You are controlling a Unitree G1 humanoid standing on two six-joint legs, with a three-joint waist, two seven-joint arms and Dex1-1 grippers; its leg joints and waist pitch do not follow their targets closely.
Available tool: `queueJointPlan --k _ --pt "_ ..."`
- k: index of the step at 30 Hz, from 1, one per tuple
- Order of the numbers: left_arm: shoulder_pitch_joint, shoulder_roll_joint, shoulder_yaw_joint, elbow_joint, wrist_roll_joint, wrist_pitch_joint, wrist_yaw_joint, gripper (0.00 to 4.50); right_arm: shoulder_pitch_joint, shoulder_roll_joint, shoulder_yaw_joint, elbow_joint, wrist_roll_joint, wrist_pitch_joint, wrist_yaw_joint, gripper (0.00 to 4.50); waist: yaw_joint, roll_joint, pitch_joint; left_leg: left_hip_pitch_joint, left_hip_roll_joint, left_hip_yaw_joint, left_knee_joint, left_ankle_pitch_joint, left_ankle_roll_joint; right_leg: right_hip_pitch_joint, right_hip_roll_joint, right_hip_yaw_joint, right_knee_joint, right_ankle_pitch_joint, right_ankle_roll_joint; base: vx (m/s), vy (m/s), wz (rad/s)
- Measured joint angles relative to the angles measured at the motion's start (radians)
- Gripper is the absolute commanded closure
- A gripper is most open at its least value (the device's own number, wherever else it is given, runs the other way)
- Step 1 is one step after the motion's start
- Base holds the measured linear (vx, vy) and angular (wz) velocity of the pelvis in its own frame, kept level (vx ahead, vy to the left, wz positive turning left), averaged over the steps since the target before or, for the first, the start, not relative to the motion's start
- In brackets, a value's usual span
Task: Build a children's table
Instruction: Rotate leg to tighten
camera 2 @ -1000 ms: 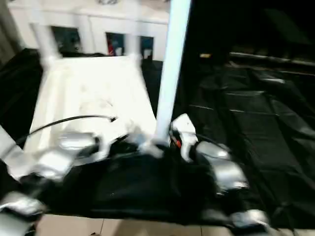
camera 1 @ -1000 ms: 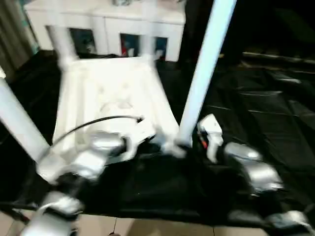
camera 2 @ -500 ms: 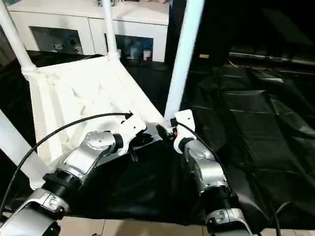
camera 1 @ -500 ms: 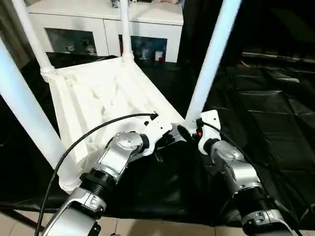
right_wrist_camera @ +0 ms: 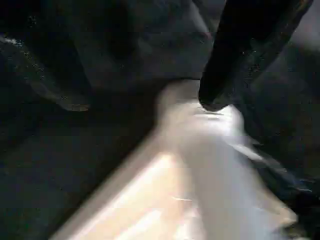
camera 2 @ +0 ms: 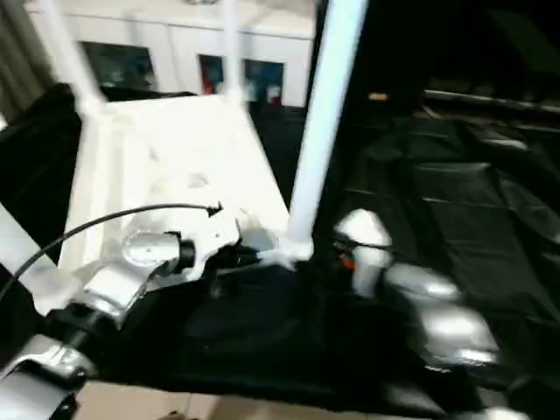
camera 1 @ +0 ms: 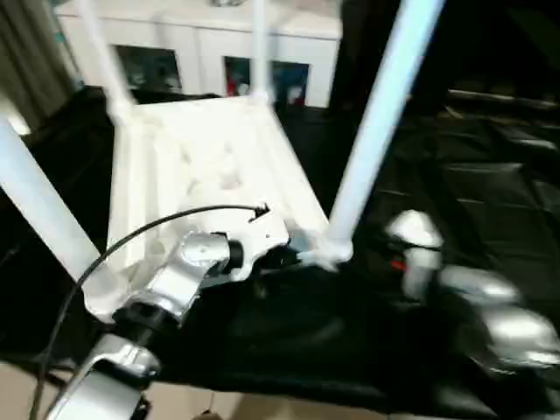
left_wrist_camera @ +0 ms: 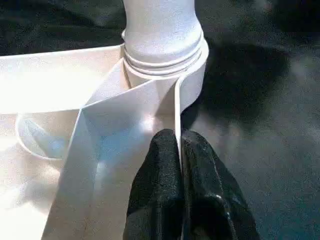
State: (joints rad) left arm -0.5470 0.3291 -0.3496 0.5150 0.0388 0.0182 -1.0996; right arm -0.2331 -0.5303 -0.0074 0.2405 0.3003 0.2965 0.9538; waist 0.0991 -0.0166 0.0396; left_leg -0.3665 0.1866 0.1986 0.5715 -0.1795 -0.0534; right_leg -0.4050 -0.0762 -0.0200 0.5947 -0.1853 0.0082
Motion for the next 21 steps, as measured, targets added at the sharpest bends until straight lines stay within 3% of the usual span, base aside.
queueJointPlan --k 8,18,19,21 --pt "0.036 0.023 -0.037 -0.059 -0.054 -0.017 -0.179 4.5 0.001 0.002 -0.055 0.087 -0.017 -0.036 -0.103 0.7 0.006 0.009 0.0 0.001 0.001 0.001 0.001 0.0 0.0 0.001 -0.001 0.0 0.002 0.0 0.0 0.0 0.0 0.0" --pt "0.041 0.023 -0.06 -0.069 -0.066 -0.048 -0.26 4.5 0.001 0.057 -0.043 0.087 -0.032 -0.068 -0.143 0.7 0.002 0.017 0.001 0.0 0.001 0.001 0.002 0.0 0.0 0.0 -0.001 0.0 0.002 0.0 0.0 0.0 0.0 0.0" --pt "0.036 0.021 -0.06 -0.056 -0.066 -0.059 -0.26 4.05 -0.002 0.064 -0.044 0.087 -0.032 -0.071 -0.15 0.66 0.001 0.017 0.001 0.0 0.001 0.001 0.002 0.0 0.0 0.0 -0.001 0.0 0.002 0.0 0.0 0.0 0.0 0.0" --pt "0.029 0.018 -0.055 -0.038 -0.072 -0.064 -0.259 3.93 -0.01 0.081 -0.044 0.087 -0.032 -0.075 -0.164 0.66 -0.002 0.018 0.001 0.0 0.001 0.001 0.003 0.0 0.0 0.0 -0.001 0.0 0.002 0.0 0.0 0.0 0.0 0.0"
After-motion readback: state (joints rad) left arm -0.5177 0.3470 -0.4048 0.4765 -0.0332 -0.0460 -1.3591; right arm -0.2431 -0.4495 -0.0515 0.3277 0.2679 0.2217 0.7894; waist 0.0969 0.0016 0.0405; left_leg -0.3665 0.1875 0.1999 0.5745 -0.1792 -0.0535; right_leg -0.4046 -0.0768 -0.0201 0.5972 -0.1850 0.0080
